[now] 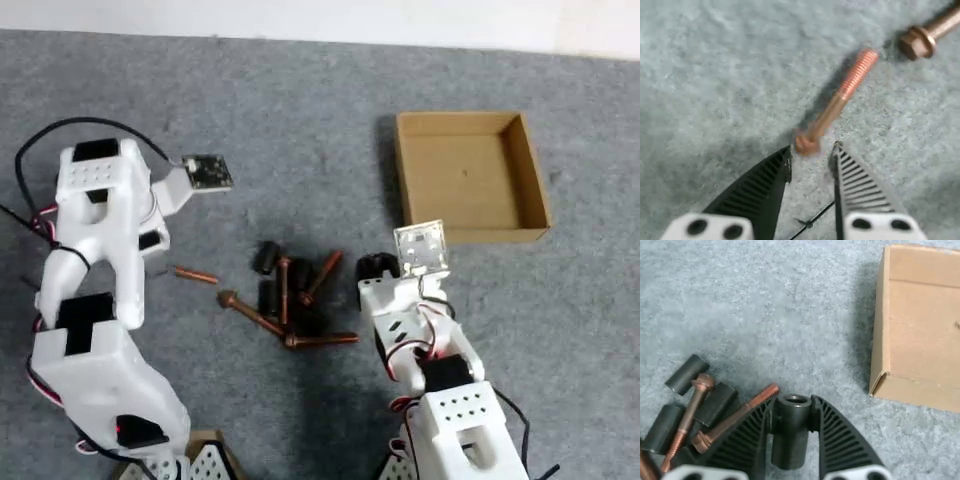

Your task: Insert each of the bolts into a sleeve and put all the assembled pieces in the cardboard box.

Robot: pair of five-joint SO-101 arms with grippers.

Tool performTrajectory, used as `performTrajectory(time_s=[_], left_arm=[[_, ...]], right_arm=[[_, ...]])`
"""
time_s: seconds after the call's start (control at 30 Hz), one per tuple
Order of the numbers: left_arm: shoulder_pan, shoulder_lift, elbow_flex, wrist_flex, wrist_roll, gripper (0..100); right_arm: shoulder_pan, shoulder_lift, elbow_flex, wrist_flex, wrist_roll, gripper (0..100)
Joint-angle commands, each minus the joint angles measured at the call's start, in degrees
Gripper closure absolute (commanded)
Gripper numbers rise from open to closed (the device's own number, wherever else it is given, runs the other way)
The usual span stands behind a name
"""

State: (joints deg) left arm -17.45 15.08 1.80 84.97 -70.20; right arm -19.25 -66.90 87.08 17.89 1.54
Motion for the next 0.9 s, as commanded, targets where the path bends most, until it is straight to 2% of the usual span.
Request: performTrajectory(time_s=[0.0,0.1,0.2,0.27,0.47,0.53,0.6,0.67,0.87], left_arm=[[1.1,-0.6,-3.2,0.9,2.3,85],[1.6,-0.6,-2.8,0.9,2.9,85],[2.6,-0.6,-3.1,0.6,11.8,85],[3.0,-0.7,-4.2,0.4,25.7,85],[-0.8,-0.6,-4.1,0.9,79.0,85],[-0.8,-0.3,-3.9,0.9,92.0,85],[0.2,-0.3,-3.9,1.0,101.9,85],[2.2,-0.4,-3.9,1.0,107.8,85],[3.7,-0.6,-3.8,7.5,108.7,85]], right_arm=[[0.3,-1.3,-0.7,-2.0,0.4,99.5],[0.3,-1.3,-0.7,-2.0,0.4,99.5],[0.3,-1.3,-0.7,-2.0,0.4,99.5],[0.3,-1.3,-0.7,-2.0,0.4,99.5],[0.3,-1.3,-0.7,-2.0,0.4,99.5],[0.3,-1.3,-0.7,-2.0,0.4,99.5],[0.3,-1.3,-0.7,-2.0,0.4,99.5],[0.3,-1.3,-0.7,-2.0,0.4,99.5],[0.3,-1.3,-0.7,-2.0,0.5,99.5]])
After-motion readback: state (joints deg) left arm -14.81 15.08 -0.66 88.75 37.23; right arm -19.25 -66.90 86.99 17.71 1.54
